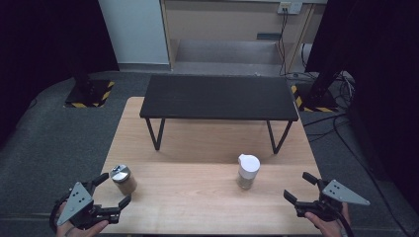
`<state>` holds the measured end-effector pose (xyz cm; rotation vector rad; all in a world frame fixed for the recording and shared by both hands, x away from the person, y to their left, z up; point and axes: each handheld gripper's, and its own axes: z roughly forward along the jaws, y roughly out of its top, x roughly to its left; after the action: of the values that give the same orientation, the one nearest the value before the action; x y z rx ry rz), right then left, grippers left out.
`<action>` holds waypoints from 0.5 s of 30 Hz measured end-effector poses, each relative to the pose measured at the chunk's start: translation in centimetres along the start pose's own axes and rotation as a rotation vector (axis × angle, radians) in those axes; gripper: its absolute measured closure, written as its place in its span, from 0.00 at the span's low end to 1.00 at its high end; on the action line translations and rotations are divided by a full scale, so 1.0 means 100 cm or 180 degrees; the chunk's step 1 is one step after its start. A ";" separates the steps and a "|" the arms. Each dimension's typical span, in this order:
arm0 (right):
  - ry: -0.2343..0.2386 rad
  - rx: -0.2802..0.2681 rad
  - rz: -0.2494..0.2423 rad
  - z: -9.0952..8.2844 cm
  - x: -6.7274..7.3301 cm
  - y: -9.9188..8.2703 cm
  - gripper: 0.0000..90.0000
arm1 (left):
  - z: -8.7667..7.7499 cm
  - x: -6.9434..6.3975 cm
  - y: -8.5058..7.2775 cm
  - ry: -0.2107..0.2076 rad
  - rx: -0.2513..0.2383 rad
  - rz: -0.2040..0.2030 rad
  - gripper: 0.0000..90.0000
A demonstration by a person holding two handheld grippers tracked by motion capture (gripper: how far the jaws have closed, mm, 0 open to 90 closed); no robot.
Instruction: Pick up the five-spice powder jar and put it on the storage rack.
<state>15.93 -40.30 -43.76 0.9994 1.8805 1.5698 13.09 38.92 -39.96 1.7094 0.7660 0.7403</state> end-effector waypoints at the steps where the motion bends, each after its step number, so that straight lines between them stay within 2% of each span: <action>1: -0.0005 -0.0002 -0.0001 0.000 0.000 0.000 0.04 | -0.001 0.001 0.001 -0.0004 0.0009 -0.0003 0.02; 6: -0.0014 -0.0005 -0.0004 0.000 0.000 0.000 0.04 | -0.007 0.007 0.008 -0.0018 0.0106 -0.0046 0.01; 10: -0.0005 -0.0006 -0.0007 0.000 0.000 0.000 0.04 | -0.012 0.015 0.021 -0.0028 0.0239 -0.0001 0.01; 15: -0.0017 -0.0010 0.0000 0.000 0.001 0.000 0.04 | -0.016 0.023 0.030 -0.0008 0.0317 0.0008 0.01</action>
<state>15.90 -40.24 -43.80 1.0015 1.8739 1.5680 13.61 40.95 -36.41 1.8004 0.8107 0.7117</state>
